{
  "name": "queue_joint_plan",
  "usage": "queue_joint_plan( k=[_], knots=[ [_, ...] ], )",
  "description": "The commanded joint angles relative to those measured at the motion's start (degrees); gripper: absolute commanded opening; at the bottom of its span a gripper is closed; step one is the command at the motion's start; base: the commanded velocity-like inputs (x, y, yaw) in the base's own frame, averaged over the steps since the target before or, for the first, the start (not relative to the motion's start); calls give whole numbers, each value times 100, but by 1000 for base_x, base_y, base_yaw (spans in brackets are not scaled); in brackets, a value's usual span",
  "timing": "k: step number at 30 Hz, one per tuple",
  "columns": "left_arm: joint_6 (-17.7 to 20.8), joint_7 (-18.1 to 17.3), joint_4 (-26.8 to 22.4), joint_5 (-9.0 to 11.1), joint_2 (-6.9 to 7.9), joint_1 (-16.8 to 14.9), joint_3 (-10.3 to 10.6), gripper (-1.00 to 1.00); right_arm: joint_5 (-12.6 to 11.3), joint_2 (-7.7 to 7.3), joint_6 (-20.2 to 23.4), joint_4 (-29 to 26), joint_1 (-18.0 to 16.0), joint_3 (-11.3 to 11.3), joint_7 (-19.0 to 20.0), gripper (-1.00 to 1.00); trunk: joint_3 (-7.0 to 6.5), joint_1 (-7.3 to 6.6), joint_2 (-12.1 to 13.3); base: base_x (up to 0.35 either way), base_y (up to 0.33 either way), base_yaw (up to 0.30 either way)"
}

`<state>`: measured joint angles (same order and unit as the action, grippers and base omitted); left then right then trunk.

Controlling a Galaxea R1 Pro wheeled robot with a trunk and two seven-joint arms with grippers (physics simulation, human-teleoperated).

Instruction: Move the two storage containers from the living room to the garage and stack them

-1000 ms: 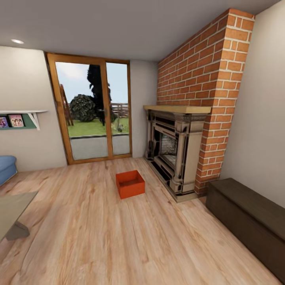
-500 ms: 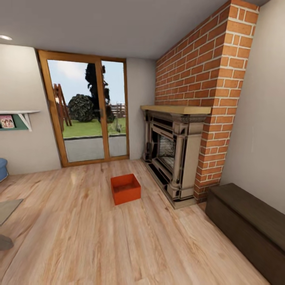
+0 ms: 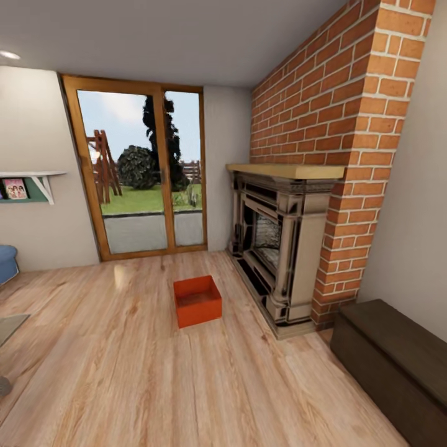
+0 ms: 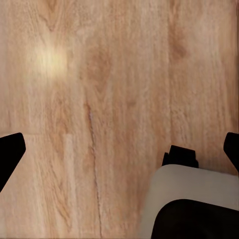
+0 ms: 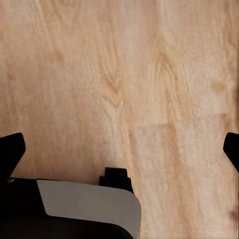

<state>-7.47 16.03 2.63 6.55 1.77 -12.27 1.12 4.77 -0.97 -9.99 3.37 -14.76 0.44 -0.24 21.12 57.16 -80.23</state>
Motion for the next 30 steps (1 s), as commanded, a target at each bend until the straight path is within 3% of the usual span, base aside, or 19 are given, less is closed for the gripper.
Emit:
queue_joint_plan(
  k=[1,12,30],
  knots=[
    [-53,-3,27,58,-1,-12,16,100,48,-4,-38,23,-9,0,-3,100,13,3,-4,281,-223,195],
    [-53,-3,27,57,-1,-12,18,100,44,-11,-38,23,-9,0,-3,100,81,3,-4,276,-229,189],
    [-53,-1,27,58,-1,-12,19,100,42,-18,-31,23,-9,0,-3,100,191,3,-4,274,-232,72]
  ],
)
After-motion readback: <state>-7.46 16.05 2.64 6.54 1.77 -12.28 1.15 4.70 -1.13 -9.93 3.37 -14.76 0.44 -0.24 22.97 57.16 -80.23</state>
